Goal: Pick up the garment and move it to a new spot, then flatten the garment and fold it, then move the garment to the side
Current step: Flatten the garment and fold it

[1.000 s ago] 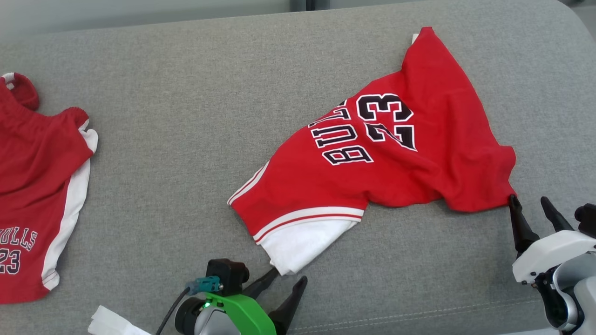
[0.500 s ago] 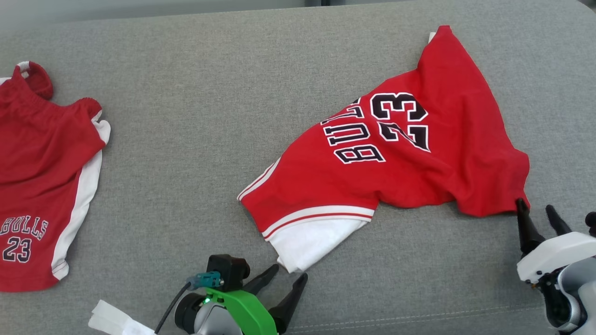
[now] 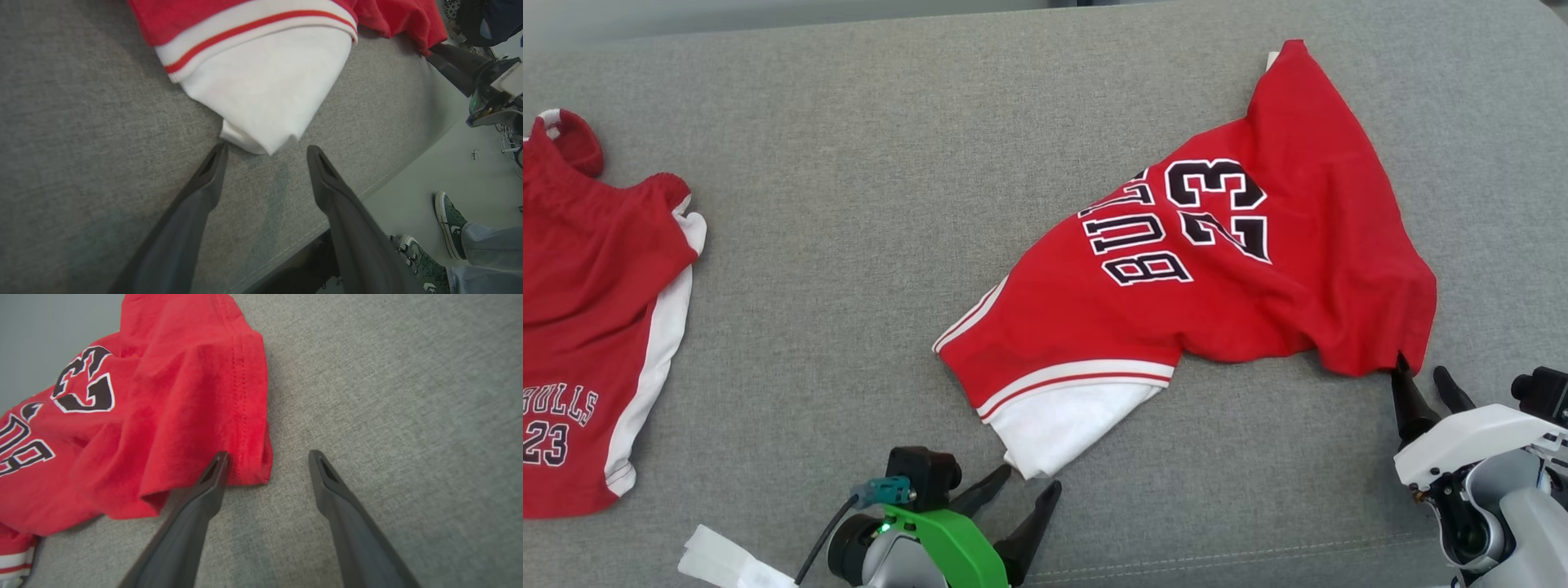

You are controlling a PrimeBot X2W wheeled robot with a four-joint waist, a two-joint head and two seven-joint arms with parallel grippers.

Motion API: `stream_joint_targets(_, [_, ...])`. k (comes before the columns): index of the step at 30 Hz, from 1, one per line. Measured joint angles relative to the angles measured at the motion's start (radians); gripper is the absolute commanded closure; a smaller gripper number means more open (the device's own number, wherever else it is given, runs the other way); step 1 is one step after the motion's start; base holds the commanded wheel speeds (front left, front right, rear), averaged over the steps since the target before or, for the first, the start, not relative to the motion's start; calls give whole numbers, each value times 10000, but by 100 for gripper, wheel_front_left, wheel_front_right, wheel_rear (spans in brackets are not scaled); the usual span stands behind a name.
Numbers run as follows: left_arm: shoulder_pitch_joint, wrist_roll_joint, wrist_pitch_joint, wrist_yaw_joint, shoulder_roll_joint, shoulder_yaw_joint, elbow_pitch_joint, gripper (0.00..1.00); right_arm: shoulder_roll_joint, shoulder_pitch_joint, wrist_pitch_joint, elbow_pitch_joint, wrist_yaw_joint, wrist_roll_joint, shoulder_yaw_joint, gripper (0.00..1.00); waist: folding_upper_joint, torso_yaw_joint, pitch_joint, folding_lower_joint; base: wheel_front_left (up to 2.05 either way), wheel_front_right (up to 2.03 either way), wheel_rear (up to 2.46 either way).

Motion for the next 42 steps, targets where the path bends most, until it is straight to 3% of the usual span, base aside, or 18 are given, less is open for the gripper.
stream_joint_targets(6, [-16, 0, 33, 0, -10, -15, 2, 0, -29, -335, 198, 236, 221, 0, 222, 0, 0, 20, 23, 0, 0, 0, 0])
stream_joint_targets(7, [-19, 0, 33, 0, -13, -17, 4, 0, -29, -375, 211, 270, 265, -2, 265, 14, 0, 23, 23, 0, 0, 0, 0])
stream_joint_targets(9, [-32, 0, 33, 0, -31, -21, 10, 0, -25, -424, 299, 357, 357, 2, 324, 59, 0, 29, 19, 0, 0, 0, 0])
stream_joint_targets(12, [-50, -2, 33, 0, -42, -23, 23, 0, -19, -526, 383, 491, 441, 75, 385, 97, 0, 38, -1, 0, 0, 0, 0])
stream_joint_targets(13, [-50, -2, 33, 0, -44, -27, 35, 0, -17, -539, 389, 525, 447, 102, 401, 100, 0, 39, -11, 0, 0, 0, 0])
stream_joint_targets(14, [-51, -2, 35, 0, -44, -33, 44, 2, -15, -541, 424, 581, 477, 105, 420, 100, 0, 39, -21, 0, 0, 0, 0])
stream_joint_targets(15, [-51, -2, 42, 0, -44, -36, 50, 11, -10, -541, 456, 637, 535, 123, 441, 100, 0, 39, -33, 0, 0, 0, 0])
stream_joint_targets(16, [-51, -2, 67, 0, -46, -38, 54, 27, 0, -546, 460, 662, 556, 167, 449, 100, 0, 38, -44, 0, 0, 0, 0])
stream_joint_targets(17, [-51, -2, 67, 0, -46, -38, 69, 53, 2, -563, 458, 686, 596, 176, 451, 100, 0, 37, -58, 0, 0, 0, 0])
stream_joint_targets(19, [-51, -6, 65, 0, -52, -40, 88, 75, 17, -593, 443, 717, 621, 184, 435, 100, 0, 22, -104, 0, 0, 0, 0])
stream_joint_targets(20, [-51, -8, 65, -2, -63, -46, 84, 100, 29, -597, 385, 717, 631, 207, 420, 100, 0, 12, -117, 0, 0, 0, 0])
stream_joint_targets(35, [-57, -92, -86, -144, -84, -21, 12, 100, -144, -733, -510, 784, 784, 318, -81, 100, 0, -71, -361, 0, 0, 0, 0])
stream_joint_targets(42, [-123, -899, -600, -272, -194, 690, -823, 100, -451, -732, -786, 614, 874, 336, -253, 100, 0, -78, -541, 0, 0, 0, 0])
